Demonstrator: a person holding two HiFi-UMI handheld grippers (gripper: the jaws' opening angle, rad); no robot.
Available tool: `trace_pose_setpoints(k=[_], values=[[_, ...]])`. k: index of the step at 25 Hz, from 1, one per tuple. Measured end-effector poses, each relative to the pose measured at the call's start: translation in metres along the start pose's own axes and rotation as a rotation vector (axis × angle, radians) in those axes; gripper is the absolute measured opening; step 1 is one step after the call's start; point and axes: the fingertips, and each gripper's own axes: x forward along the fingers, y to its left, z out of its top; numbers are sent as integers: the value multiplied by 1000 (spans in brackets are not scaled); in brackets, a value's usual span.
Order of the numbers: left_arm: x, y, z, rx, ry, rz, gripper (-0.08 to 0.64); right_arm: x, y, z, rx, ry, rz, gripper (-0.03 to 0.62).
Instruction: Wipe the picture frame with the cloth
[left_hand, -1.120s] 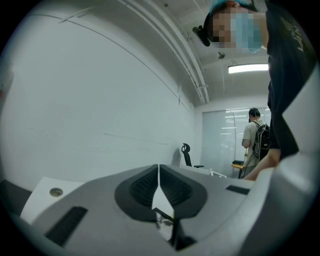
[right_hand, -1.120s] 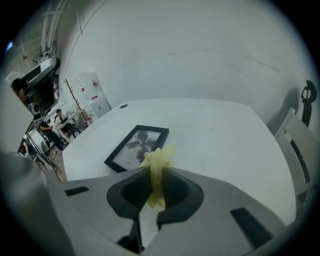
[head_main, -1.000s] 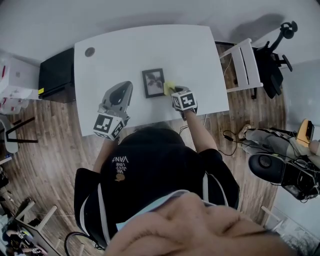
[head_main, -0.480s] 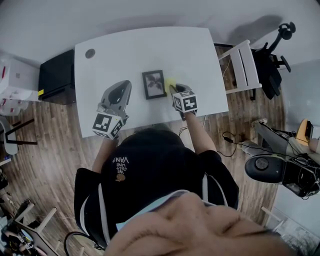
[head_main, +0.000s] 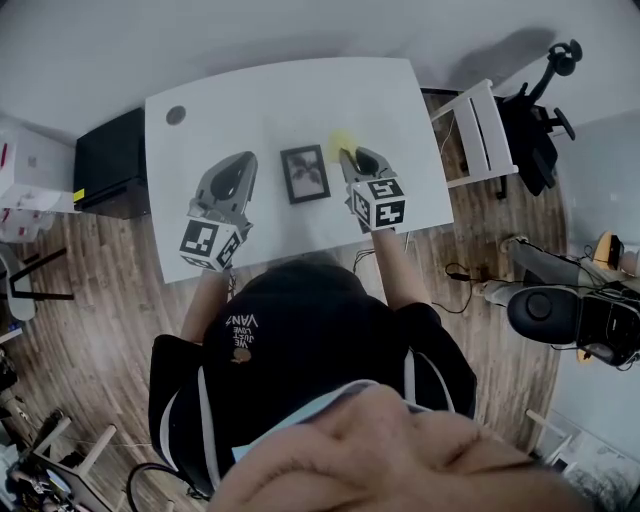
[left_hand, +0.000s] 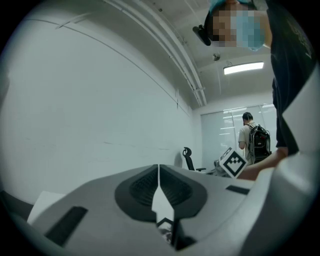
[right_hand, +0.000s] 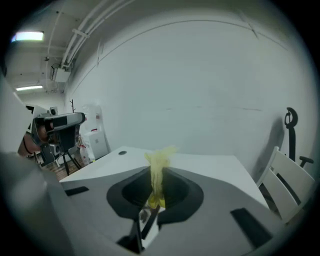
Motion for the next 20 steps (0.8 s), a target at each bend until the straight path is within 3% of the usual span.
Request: trace_pose_setpoints(k=[10,20], values=[[9,6,22,44,-35,-17,20,-41,12,85,-36,-279,-10,38],[17,11,34,63,-42,-22,20,-68,22,129,-54,-413,3,40]])
